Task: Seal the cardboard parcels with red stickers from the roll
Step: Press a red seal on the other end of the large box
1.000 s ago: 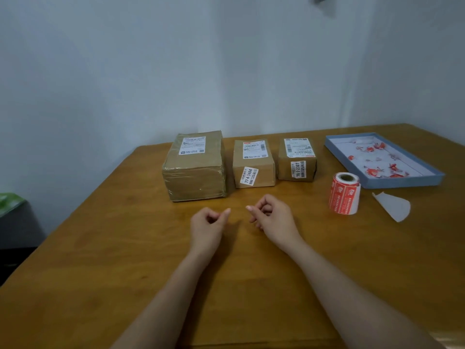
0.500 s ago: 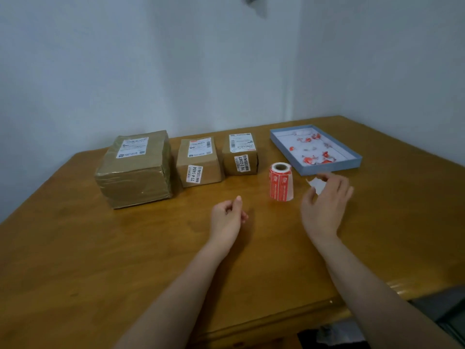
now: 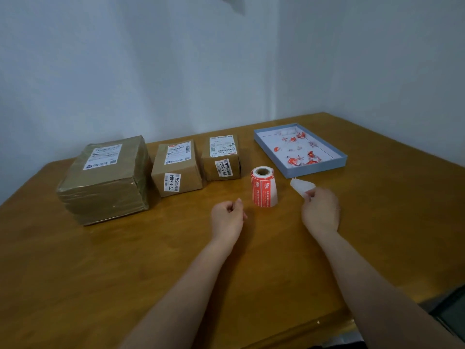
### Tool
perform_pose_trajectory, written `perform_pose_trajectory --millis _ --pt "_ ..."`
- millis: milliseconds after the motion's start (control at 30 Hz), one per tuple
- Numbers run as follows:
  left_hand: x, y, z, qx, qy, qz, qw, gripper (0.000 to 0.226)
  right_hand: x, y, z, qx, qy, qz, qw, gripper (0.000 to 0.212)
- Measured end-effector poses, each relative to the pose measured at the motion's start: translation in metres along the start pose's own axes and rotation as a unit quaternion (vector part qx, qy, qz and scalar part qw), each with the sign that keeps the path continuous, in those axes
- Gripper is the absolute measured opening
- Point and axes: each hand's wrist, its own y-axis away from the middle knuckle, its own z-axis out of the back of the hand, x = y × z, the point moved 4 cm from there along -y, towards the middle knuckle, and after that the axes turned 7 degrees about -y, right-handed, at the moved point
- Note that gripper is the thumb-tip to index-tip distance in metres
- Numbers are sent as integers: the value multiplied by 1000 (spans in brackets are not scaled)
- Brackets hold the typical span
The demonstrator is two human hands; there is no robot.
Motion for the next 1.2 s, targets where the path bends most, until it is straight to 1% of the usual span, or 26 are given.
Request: perform_pose_trajectory --millis 133,233,300,367,400,533,667,800,900,967,1067,1200 --pt "0 -3 -3 -16 37 25 999 37 3 -2 5 -33 -90 -26 995 23" --pt "-8 -6 2 -46 88 24 995 35 10 -1 19 -95 -185 -43 977 25" --pt "-16 -10 6 -74 111 4 991 35 19 -3 24 -124 -216 -25 968 20" --pt "-25 -13 9 -93 120 -26 988 36 27 -7 23 -119 -223 4 968 11" --pt "-29 -14 9 -98 126 -38 986 36 31 -10 21 -111 -224 13 968 11" --pt "-40 -23 10 -100 154 -61 981 36 37 -32 3 -96 -213 26 972 14" --pt "-42 -35 12 -98 148 -59 982 36 43 -59 -16 -81 -157 45 983 20" --pt "-36 -45 13 -82 152 -43 984 35 45 -75 -36 -25 -127 81 988 32" --pt "-29 -51 15 -78 152 -30 985 37 41 -71 -48 -4 -38 119 992 34" --pt "-25 -53 17 -77 151 -20 985 39 38 -68 -51 10 -9 121 993 35" --pt "-21 -52 17 -68 150 -11 986 37 39 -67 -50 17 9 120 993 34" --pt "-21 -45 21 -61 136 -12 989 36 40 -59 -45 33 -14 118 992 30"
